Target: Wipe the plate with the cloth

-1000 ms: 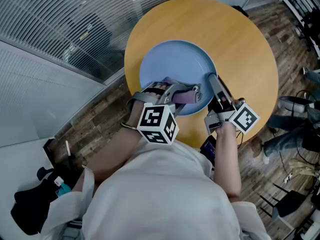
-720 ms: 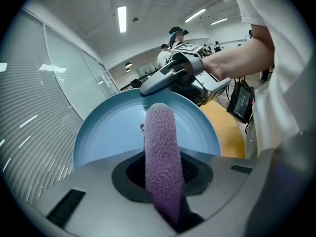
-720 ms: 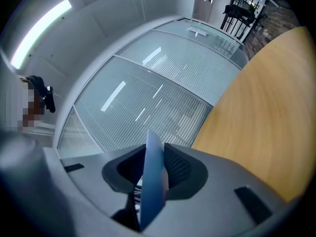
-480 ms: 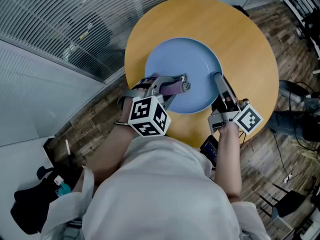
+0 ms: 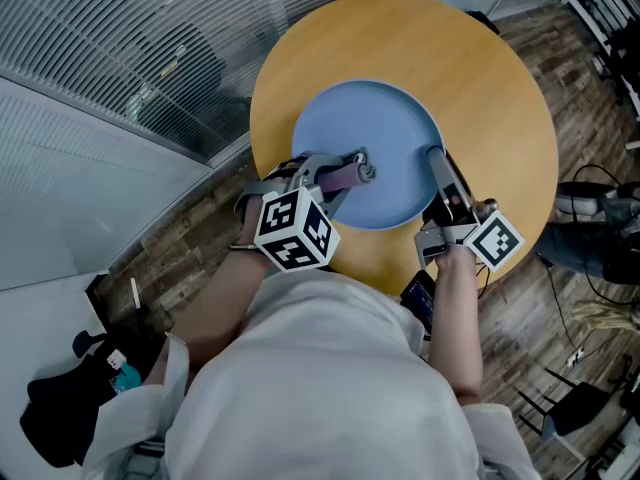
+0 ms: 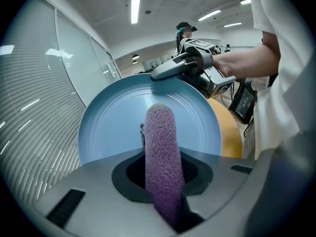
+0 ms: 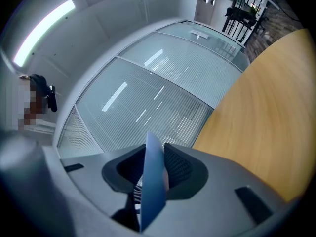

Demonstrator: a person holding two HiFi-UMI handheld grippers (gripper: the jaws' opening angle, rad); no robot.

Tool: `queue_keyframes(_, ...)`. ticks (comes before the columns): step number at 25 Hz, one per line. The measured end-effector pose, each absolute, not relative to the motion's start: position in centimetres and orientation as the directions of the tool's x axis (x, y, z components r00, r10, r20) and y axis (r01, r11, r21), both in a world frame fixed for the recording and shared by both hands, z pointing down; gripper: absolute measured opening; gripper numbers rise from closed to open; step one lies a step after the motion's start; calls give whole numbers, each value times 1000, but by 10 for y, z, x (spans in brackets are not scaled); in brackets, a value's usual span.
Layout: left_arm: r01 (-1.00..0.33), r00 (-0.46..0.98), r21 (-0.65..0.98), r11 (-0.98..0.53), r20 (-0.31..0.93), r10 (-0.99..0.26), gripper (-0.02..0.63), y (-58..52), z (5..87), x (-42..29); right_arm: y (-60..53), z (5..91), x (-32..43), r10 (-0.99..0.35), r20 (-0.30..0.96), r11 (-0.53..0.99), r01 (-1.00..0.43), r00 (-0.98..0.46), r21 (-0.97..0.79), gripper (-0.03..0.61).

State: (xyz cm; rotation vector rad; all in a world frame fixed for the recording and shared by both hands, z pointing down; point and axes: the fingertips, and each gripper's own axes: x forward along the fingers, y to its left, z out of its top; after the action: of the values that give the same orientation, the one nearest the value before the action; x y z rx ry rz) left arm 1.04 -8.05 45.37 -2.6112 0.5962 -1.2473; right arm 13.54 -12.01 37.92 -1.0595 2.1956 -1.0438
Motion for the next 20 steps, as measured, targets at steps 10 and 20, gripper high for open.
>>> queue_keyframes(10, -233, 570, -330, -915, 716, -403, 83, -74, 454, 26, -120, 380, 133, -803, -94, 411, -432, -589, -803, 116)
queue_keyframes(20, -194, 606, -324, -926, 703, -373, 83, -65, 445, 52, -118, 379, 125, -791, -71, 412, -444, -608, -795, 118)
